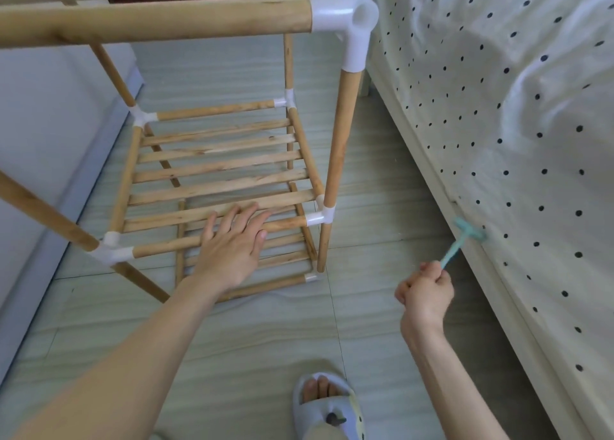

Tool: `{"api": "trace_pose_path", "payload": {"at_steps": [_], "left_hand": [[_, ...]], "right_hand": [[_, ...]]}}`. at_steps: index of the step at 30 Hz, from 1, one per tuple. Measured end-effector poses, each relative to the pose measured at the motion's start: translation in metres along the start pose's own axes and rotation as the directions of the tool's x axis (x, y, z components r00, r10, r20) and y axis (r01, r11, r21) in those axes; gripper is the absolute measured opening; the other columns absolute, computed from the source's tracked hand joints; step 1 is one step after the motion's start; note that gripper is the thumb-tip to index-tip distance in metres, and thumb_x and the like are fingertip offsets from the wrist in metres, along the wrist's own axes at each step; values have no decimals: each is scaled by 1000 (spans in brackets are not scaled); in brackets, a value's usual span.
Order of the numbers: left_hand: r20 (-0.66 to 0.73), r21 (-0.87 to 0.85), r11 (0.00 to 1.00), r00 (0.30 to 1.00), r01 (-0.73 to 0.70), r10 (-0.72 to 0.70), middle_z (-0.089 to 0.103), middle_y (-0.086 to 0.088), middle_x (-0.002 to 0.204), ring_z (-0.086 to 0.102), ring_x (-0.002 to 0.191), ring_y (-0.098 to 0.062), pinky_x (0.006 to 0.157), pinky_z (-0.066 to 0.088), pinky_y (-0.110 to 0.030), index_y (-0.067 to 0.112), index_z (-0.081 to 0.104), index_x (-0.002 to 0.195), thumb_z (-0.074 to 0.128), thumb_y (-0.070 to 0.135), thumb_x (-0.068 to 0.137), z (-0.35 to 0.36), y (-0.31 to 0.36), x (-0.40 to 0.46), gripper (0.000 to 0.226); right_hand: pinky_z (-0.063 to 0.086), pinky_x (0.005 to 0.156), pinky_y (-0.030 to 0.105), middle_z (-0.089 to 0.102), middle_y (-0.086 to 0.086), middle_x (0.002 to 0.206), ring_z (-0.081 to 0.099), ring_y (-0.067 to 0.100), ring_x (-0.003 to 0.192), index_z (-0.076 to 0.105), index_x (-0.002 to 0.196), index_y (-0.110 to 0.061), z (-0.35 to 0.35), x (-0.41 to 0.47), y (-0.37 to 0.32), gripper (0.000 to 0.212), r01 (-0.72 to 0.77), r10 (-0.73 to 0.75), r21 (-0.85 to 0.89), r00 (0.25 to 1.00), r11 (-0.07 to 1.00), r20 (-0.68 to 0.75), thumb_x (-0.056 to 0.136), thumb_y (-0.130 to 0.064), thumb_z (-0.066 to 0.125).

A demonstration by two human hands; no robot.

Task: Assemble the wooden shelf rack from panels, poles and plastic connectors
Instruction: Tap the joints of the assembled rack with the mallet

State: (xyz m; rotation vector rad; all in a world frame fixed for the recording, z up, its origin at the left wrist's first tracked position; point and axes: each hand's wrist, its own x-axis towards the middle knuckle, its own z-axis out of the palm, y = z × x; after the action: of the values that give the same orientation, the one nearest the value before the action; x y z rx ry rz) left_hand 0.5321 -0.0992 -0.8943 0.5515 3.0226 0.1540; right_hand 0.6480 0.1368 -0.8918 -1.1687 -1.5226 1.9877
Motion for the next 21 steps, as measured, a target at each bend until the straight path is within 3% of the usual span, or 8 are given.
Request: {"api": "trace_pose_path", "payload": {"at_steps": [3,7,10,14,17,18,21], "left_hand": [[0,2,1000,1000,-6,6,10,14,156,3,144,-11,114,-7,-40,43,12,145,3,42,96,-1,0,0,50],[0,0,1000,1000,0,0,10,14,156,3,144,-12,114,-7,-40,42,13,146,4,41,97,-1,0,1,49],[0,4,1000,1000,4,-4,9,14,156,3,144,-12,113,-8,-40,43,12,146,3,42,96,-1,-1,1,50],[-1,2,1000,1000,9,-9,8,14,157,2,144,-12,114,-8,-41,44,10,146,3,41,97,0,0,0,49],[5,7,1000,1000,11,-11,7,14,157,2,144,-12,114,-8,-40,43,10,146,4,41,98,-1,1,0,49],[7,8,1000,1000,12,-12,7,14,157,2,144,-12,113,-7,-39,43,10,146,4,41,98,-2,1,0,49],[13,16,1000,1000,13,-14,5,14,157,1,144,-11,112,-8,-37,43,9,146,4,41,98,-1,2,0,48]], "right_hand": [[21,31,13,30,-7,41,26,3,27,49,80,-10,8,-10,6,28,2,43,-184,970,983,240,102,-15,33],[21,31,13,29,-6,43,24,1,27,44,80,-11,12,-5,3,29,-27,32,-70,996,997,78,102,-17,28],[22,31,13,31,-10,37,27,4,27,47,77,-12,12,-16,11,30,-24,86,-231,961,973,261,102,-18,32],[19,31,12,27,-7,43,22,1,27,42,78,-12,12,-7,4,28,-46,46,-1,998,999,53,102,-17,28],[18,31,15,28,-9,39,23,4,28,45,78,-11,20,-17,11,29,-121,147,-115,957,986,252,102,-17,30],[17,31,15,26,-10,37,21,4,28,45,77,-11,21,-17,12,30,-141,160,-91,954,986,252,102,-18,31],[16,30,12,23,-5,46,20,1,26,37,72,-16,23,-13,9,33,-101,95,66,992,993,84,103,-19,26]]}}
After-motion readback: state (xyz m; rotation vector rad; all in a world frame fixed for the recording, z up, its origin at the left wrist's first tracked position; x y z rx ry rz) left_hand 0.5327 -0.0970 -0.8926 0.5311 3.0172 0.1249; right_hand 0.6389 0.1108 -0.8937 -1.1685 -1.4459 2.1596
